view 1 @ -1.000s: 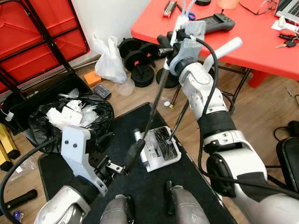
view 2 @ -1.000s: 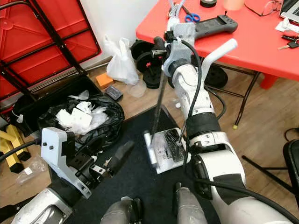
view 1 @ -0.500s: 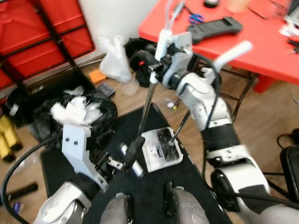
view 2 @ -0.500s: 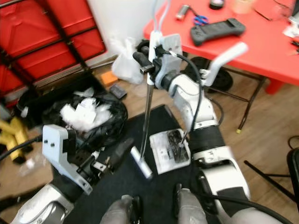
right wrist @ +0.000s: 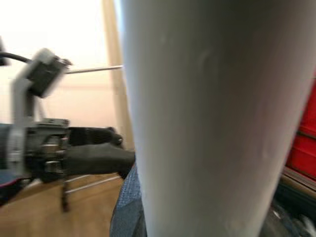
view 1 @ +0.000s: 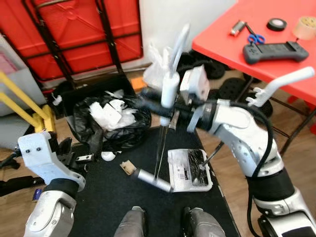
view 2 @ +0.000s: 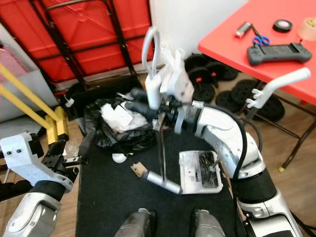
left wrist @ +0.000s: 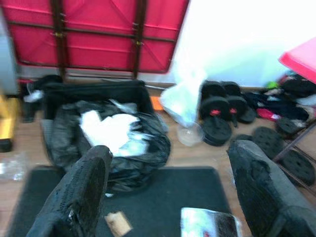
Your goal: Sweep floor
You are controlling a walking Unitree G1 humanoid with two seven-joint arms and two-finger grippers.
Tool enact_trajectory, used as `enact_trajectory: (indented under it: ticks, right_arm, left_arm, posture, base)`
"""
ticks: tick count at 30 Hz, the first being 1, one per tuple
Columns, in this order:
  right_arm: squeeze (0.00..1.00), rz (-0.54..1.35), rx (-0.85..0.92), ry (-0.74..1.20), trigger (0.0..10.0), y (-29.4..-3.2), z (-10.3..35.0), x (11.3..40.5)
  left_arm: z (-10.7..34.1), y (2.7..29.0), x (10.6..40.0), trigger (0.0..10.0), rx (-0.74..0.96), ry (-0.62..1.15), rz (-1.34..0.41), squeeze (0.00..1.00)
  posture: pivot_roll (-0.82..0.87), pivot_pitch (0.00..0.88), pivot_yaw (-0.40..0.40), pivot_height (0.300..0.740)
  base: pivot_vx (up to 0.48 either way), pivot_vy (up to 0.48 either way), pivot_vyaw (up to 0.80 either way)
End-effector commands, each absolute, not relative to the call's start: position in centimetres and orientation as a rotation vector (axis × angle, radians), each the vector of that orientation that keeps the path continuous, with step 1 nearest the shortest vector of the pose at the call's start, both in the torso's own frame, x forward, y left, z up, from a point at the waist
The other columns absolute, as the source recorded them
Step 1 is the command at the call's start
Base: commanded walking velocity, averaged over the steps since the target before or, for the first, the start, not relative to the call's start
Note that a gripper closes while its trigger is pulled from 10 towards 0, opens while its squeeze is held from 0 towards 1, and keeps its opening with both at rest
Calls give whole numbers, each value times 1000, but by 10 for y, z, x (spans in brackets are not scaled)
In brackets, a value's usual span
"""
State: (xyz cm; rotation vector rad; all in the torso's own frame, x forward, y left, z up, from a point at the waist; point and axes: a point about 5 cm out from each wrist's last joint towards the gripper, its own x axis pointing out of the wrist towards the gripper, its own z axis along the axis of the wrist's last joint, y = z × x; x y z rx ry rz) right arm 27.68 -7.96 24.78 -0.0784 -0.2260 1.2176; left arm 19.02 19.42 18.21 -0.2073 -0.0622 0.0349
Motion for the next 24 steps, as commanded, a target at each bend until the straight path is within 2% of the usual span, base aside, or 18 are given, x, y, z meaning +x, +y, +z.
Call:
enact_trajectory:
  ticks: [1,5,10,20,24]
  right_arm:
    - [0,1273,-120,-291,10000,-77,259,265]
    - [0,1265,-154,-262,10000,-79,251,265]
    - [0,1217,-160,-236,10000,-80,242,266]
    - [0,1196,-169,-167,10000,-86,224,262]
    - [0,1193,-170,-153,10000,-89,221,262]
  left_arm:
    - [176,205,190,10000,-162,-44,123,0]
    - [171,213,193,10000,-79,-44,169,0]
    - [168,196,193,10000,26,-54,58,0]
    - [149,160,191,10000,-19,-11,-77,0]
    - [148,157,193,10000,7,-22,-100,0]
  posture:
    - [-65,53,20,740]
    - [-70,7,23,740]
    - [-70,0,25,740]
    - [-84,0,30,740]
    - [-86,0,29,740]
  base:
    - [0,0,800]
    - [0,0,800]
    - [0,0,790]
    - [0,0,781]
    - [0,0,781]
